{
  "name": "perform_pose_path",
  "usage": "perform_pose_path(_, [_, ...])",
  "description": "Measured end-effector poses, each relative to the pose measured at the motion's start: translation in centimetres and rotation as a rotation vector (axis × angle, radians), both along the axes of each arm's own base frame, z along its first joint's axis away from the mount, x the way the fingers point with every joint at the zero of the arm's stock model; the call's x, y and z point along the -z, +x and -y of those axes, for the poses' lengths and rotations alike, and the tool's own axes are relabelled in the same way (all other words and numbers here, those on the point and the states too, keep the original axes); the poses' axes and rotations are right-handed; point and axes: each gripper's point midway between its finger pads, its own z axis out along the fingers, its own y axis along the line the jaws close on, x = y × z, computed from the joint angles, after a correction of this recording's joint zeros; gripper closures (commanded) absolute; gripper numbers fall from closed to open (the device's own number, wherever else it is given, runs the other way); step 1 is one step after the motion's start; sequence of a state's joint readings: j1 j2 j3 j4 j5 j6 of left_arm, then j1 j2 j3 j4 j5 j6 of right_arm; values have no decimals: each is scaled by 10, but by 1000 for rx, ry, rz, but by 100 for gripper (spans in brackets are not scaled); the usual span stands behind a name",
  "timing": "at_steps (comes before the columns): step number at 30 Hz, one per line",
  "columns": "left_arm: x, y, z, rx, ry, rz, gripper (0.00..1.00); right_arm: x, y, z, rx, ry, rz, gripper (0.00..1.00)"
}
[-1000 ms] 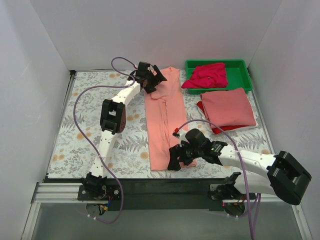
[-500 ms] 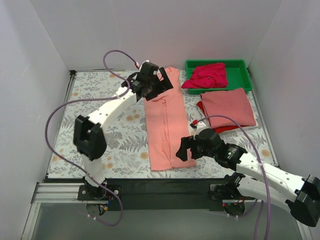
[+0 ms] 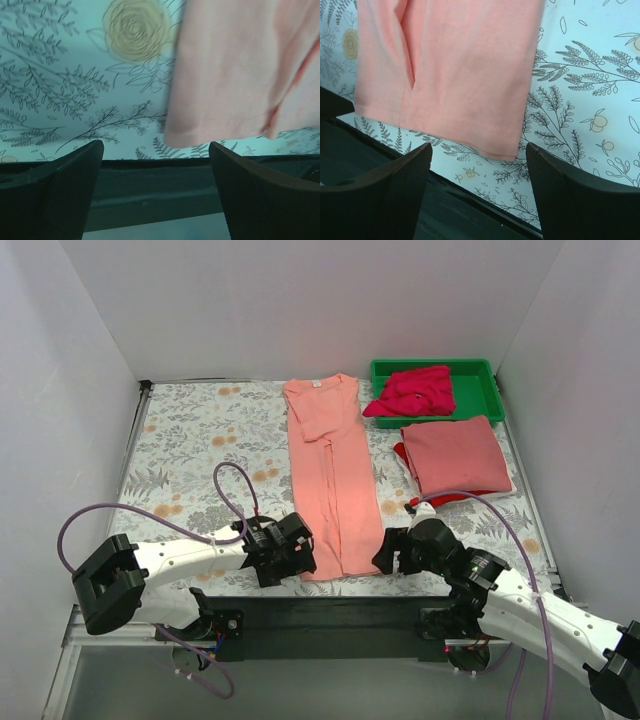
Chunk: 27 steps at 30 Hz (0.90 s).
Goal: Fold and stack the t-shirts
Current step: Fold the tshirt
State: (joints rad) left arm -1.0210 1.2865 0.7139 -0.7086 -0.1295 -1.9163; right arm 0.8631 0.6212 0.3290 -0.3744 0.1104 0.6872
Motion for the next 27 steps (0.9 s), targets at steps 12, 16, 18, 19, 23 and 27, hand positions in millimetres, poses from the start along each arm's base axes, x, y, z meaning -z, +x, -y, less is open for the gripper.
perform_pose_path(12, [20,-11,-6,-42,34,-54,41,29,-2,11,38,-117,-88,48])
perform_pose_path(16, [21,-10,2,-41,23,-64,48,30,-3,11,37,-115,-93,48])
perform_pose_path(18, [22,-10,6,-40,15,-71,55,34,-5,12,33,-115,-98,49])
perform_pose_path(19, [22,-10,8,-39,10,-75,63,37,-6,13,31,-120,-104,49])
perform_pose_path(23, [24,-10,15,-36,-9,-87,73,40,-6,10,23,-109,-103,59])
perform_pose_path(27, [25,-10,21,-35,-27,-99,92,43,-6,3,10,-92,-115,81])
